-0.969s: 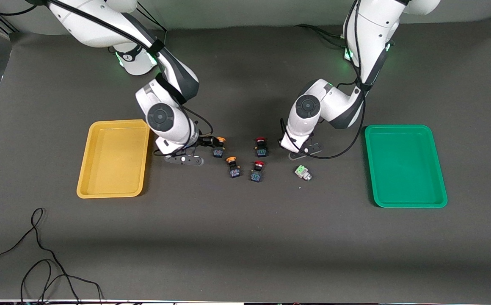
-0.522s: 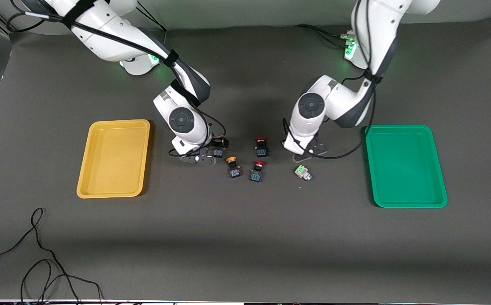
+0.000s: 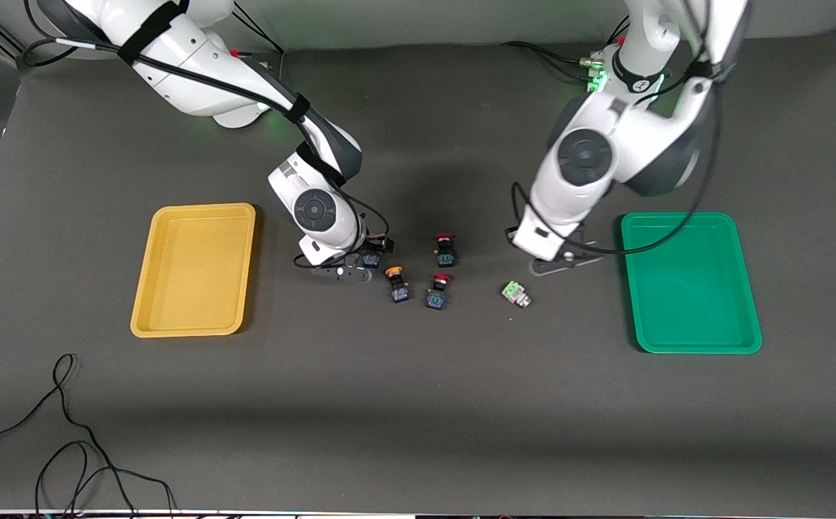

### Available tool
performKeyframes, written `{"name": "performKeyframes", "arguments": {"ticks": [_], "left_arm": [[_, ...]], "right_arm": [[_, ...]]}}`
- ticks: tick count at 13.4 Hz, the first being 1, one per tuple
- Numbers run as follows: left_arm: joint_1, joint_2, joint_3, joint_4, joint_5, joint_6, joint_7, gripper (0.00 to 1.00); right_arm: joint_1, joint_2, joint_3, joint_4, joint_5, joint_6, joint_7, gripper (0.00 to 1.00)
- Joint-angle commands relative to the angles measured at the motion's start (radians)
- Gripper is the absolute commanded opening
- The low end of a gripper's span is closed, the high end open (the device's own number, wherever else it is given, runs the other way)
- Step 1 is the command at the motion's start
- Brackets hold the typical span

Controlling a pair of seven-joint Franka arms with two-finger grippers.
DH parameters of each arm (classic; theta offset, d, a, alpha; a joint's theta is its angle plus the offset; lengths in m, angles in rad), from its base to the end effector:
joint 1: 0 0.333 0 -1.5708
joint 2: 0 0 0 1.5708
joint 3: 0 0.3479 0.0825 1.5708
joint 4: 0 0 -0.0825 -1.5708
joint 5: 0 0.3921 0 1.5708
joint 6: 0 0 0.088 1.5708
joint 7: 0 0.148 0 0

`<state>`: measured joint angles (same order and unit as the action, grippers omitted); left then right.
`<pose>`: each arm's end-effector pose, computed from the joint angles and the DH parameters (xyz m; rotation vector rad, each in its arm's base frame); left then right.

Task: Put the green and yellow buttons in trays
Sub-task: 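Carry the orange-white button over the green tray while the right gripper lifts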

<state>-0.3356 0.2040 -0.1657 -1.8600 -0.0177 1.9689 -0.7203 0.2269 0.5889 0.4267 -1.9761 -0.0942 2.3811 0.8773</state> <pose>0.5352 -0.2908 0.3900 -3.1046 -0.3562 0.1628 0.4889 0.3706 0.1610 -3.0696 0.3079 0.3295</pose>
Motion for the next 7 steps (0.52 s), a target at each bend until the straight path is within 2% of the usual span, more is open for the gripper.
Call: {"name": "performKeyframes", "arguments": {"ticks": [1, 2, 3, 5, 6, 7], "left_arm": [[0.130, -0.061, -0.001, 0.005, -0.044, -0.096, 0.177, 0.05], [0.185, -0.067, 0.003, 0.002, -0.041, -0.134, 0.247, 0.04], [0.257, -0.078, 0.003, -0.005, -0.038, -0.149, 0.336, 0.04], [0.375, -0.078, 0.003, -0.014, -0.019, -0.136, 0.435, 0.04], [0.424, -0.066, 0.005, -0.015, -0.001, -0.118, 0.490, 0.04], [0.453, -0.052, 0.005, -0.030, 0.022, -0.079, 0.536, 0.03]], "right_arm": [[0.012, 0.023, -0.003, 0.010, -0.025, 0.018, 0.038, 0.98], [0.015, 0.026, -0.003, 0.008, -0.050, 0.018, 0.039, 0.94], [0.019, 0.028, -0.003, 0.008, -0.070, 0.018, 0.039, 0.75], [0.017, 0.029, -0.003, 0.008, -0.104, 0.015, 0.039, 0.07], [0.019, 0.028, -0.003, 0.008, -0.113, 0.015, 0.037, 0.00], [0.017, 0.025, -0.003, 0.008, -0.154, 0.014, 0.037, 0.00]]}}
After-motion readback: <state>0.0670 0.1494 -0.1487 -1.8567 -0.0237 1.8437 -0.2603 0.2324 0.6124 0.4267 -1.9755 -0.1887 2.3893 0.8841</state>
